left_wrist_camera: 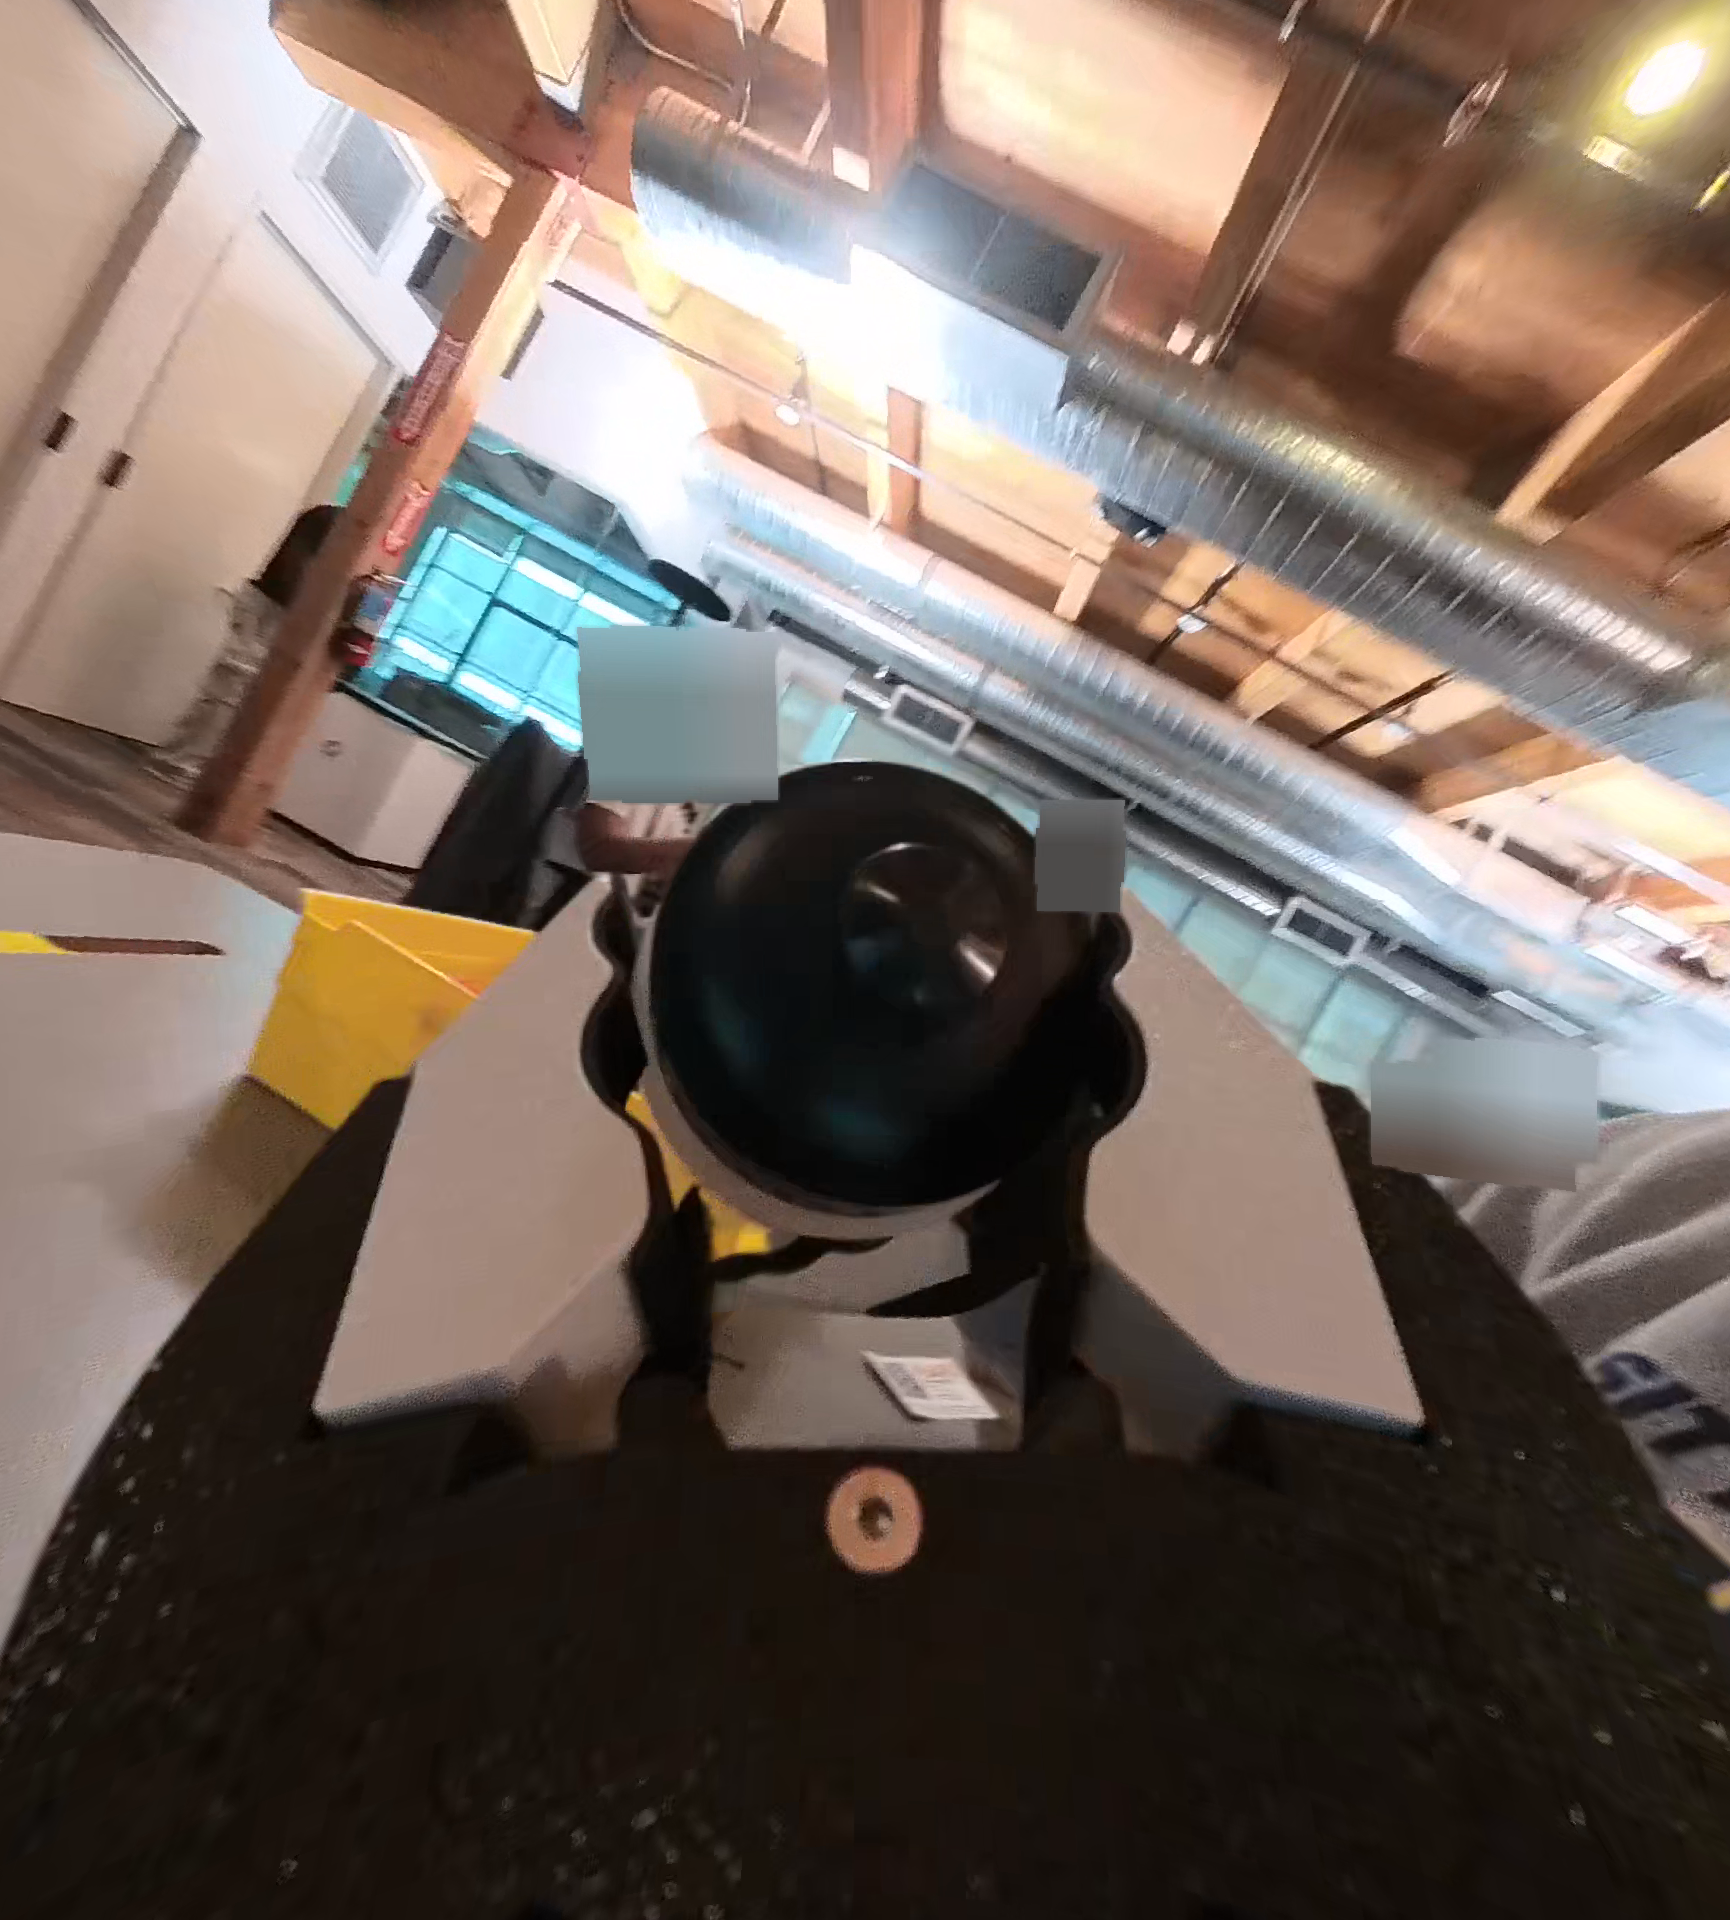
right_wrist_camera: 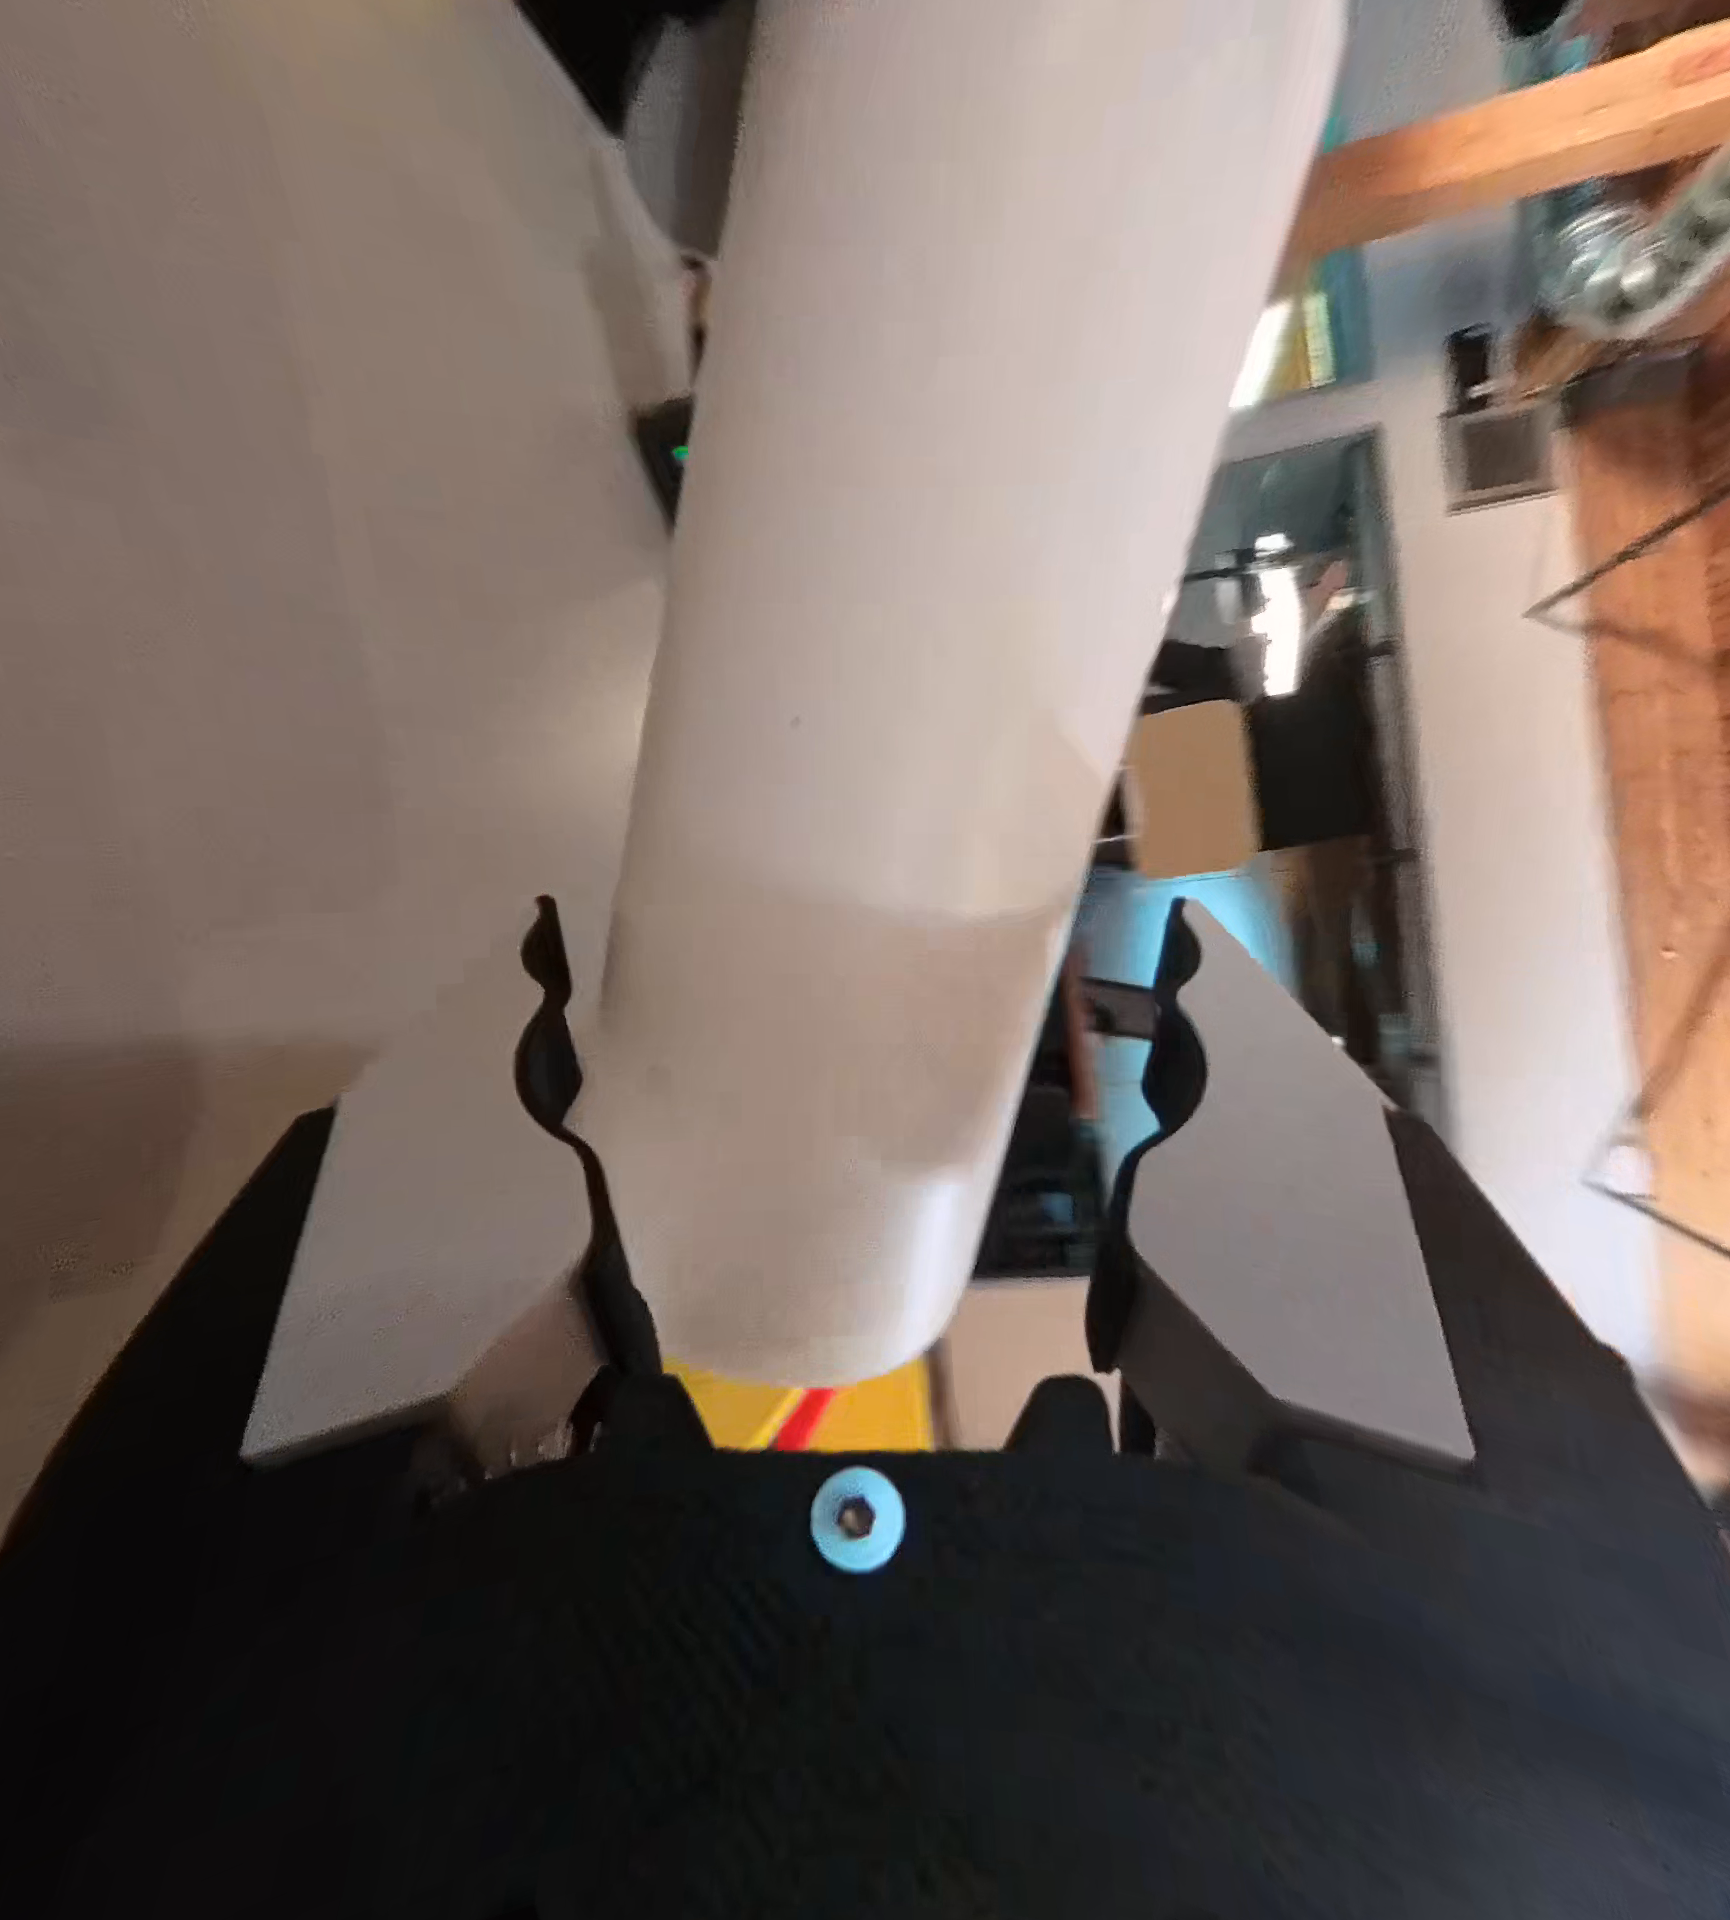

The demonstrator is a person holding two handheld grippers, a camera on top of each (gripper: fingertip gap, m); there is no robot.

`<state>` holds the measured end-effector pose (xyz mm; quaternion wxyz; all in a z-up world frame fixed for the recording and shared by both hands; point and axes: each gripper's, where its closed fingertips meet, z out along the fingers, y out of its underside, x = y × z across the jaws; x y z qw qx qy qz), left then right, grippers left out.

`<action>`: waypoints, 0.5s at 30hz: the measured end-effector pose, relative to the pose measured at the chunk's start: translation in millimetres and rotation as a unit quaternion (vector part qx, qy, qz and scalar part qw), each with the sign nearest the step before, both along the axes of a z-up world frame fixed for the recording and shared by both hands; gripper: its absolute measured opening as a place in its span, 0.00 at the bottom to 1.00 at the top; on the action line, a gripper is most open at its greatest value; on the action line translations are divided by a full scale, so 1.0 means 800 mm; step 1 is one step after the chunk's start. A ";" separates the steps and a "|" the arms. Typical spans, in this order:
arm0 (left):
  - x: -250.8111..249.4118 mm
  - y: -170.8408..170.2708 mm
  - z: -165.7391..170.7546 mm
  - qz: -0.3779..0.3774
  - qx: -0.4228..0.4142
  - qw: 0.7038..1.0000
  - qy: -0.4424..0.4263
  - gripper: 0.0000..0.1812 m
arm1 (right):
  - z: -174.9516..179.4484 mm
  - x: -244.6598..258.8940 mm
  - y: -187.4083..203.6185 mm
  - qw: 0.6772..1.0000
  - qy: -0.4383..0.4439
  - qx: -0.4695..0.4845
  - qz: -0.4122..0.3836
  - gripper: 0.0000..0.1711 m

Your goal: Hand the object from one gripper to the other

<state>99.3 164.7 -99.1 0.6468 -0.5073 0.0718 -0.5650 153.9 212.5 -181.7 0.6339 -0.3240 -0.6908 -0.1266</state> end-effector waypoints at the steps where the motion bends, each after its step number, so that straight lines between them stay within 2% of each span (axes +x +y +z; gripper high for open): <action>1: 0.000 -0.002 0.000 -0.020 -0.003 1.000 -0.013 0.47 | -0.011 0.000 -0.002 0.999 -0.009 -0.034 0.000 0.63; 4: 0.000 0.001 -0.015 -0.055 -0.027 0.998 -0.011 0.47 | -0.023 0.001 -0.012 0.992 -0.007 -0.127 0.012 0.57; 6: 0.002 -0.001 -0.022 -0.076 -0.039 0.996 -0.011 0.47 | -0.017 0.002 -0.026 0.974 0.021 -0.221 0.040 0.51; 8: 0.003 -0.003 -0.021 -0.088 -0.037 0.995 -0.016 0.46 | -0.013 0.007 -0.033 0.962 0.030 -0.268 0.049 0.50; 11: 0.007 -0.005 -0.019 -0.056 -0.003 0.998 0.023 0.46 | -0.014 0.013 -0.040 0.943 0.038 -0.326 0.052 0.50; 15: -0.012 0.011 -0.026 0.037 0.008 0.997 0.074 0.60 | -0.005 0.035 -0.032 0.919 0.065 -0.386 0.050 0.50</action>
